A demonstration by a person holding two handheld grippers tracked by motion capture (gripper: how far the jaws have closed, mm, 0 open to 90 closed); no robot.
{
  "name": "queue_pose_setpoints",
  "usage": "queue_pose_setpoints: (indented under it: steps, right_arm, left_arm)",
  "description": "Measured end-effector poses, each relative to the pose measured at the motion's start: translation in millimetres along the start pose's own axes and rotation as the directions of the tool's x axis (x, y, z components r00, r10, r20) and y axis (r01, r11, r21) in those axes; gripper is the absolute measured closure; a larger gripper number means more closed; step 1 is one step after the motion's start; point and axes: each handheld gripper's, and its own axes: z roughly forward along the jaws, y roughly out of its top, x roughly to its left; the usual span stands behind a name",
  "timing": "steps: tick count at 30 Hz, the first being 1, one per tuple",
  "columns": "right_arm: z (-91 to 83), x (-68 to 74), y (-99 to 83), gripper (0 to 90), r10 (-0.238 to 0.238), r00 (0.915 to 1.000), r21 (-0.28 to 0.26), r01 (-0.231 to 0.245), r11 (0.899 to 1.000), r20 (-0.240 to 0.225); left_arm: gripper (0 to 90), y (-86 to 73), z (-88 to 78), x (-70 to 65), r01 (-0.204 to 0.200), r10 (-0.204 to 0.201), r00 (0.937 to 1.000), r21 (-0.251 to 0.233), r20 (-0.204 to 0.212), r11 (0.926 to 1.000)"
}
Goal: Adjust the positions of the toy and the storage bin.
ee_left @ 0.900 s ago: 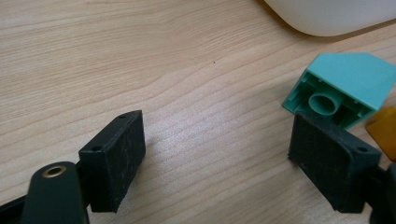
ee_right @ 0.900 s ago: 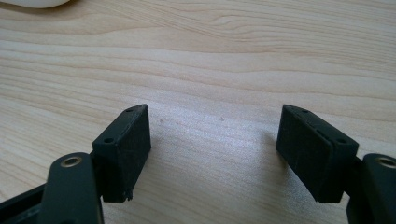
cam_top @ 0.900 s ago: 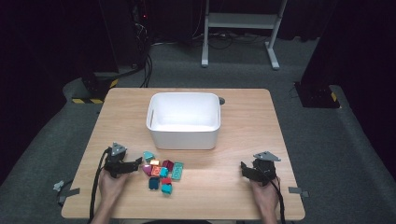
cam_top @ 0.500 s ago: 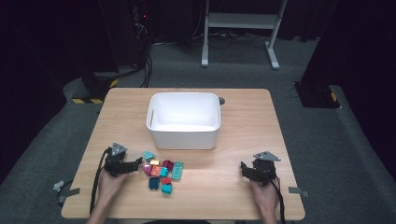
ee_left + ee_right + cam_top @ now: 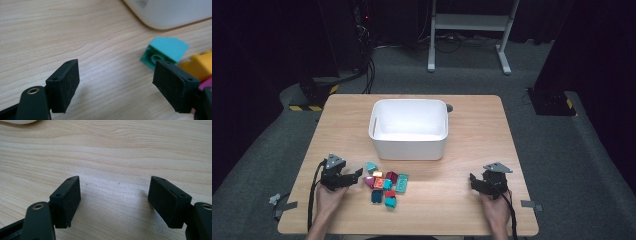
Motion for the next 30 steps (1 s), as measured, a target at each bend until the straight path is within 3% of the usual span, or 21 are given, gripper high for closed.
queue_pose_setpoints:
  steps: [6,13,30]
  right_arm:
    - [-0.2,0.1,-0.1,26.2,0.0,1.0,0.0,0.0,1.0,0.0]
    - [-0.2,0.1,-0.1,26.2,0.0,1.0,0.0,0.0,1.0,0.0]
    - [-0.4,0.4,-0.3,26.2,0.002,1.0,0.002,-0.002,1.0,-0.001]
  left_arm:
    - [22.2,1.2,-8.1,-8.8,-0.016,0.017,0.9986,-0.022,0.05,0.9996]
    - [27.0,6.4,-7.8,-11.6,-0.021,0.024,0.9968,-0.036,0.076,0.9991]
    - [33.2,23.1,5.8,-23.9,-0.064,0.066,0.9929,-0.024,0.099,0.9977]
